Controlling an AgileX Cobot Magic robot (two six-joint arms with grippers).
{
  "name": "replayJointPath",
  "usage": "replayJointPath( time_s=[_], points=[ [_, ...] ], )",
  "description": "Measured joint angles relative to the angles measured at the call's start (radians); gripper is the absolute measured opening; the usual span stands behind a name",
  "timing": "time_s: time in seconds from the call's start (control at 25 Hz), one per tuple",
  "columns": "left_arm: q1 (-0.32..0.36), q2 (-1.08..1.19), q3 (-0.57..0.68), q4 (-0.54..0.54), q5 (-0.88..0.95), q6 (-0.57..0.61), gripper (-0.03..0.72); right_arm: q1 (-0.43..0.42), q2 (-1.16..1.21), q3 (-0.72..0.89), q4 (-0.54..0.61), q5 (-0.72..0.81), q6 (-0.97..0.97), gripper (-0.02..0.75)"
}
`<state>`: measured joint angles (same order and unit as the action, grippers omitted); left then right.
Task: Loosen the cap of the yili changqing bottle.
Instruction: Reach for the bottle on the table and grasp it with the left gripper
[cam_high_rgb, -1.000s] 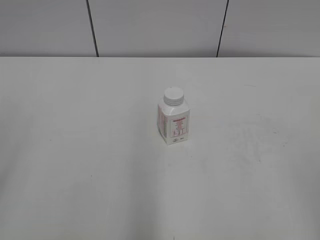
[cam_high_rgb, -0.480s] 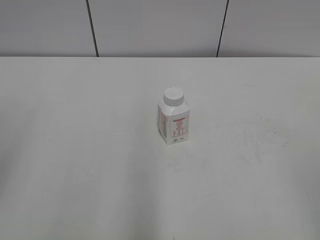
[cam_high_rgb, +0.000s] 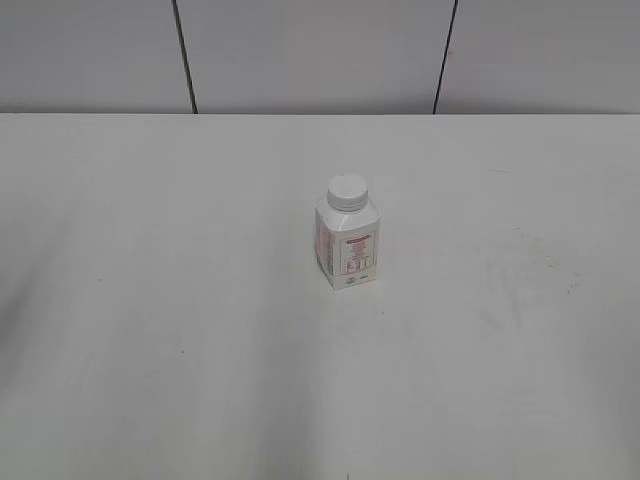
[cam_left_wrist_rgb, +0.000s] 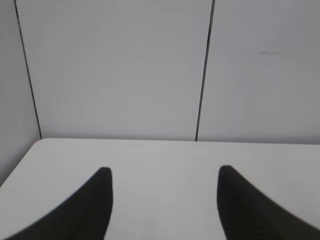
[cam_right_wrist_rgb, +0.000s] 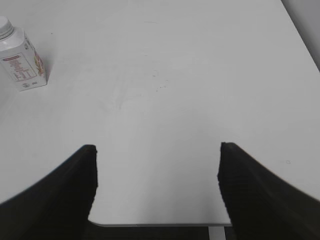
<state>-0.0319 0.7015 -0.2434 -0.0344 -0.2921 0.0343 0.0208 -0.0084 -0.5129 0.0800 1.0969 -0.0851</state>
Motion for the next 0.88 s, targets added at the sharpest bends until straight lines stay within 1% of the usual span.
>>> replayJointPath(
  time_s=[0.24,0.48,0.56,0.72,0.88],
  points=[
    [0.000,0.174,0.001,0.001,-0.165,0.000,0.418,0.000,0.000,0.000,0.000,0.000,0.000,0.592],
    [0.000,0.319,0.003,0.023,-0.270,0.000,0.418,0.000,0.000,0.000,0.000,0.000,0.000,0.592],
    [0.000,0.379,0.003,0.071,-0.321,0.000,0.418,0.000,0.000,0.000,0.000,0.000,0.000,0.592],
    [0.000,0.521,0.003,0.217,-0.444,0.001,0.418,0.000,0.000,0.000,0.000,0.000,0.000,0.592],
    [0.000,0.685,0.003,0.295,-0.583,-0.012,0.418,0.000,0.000,0.000,0.000,0.000,0.000,0.592]
  ],
)
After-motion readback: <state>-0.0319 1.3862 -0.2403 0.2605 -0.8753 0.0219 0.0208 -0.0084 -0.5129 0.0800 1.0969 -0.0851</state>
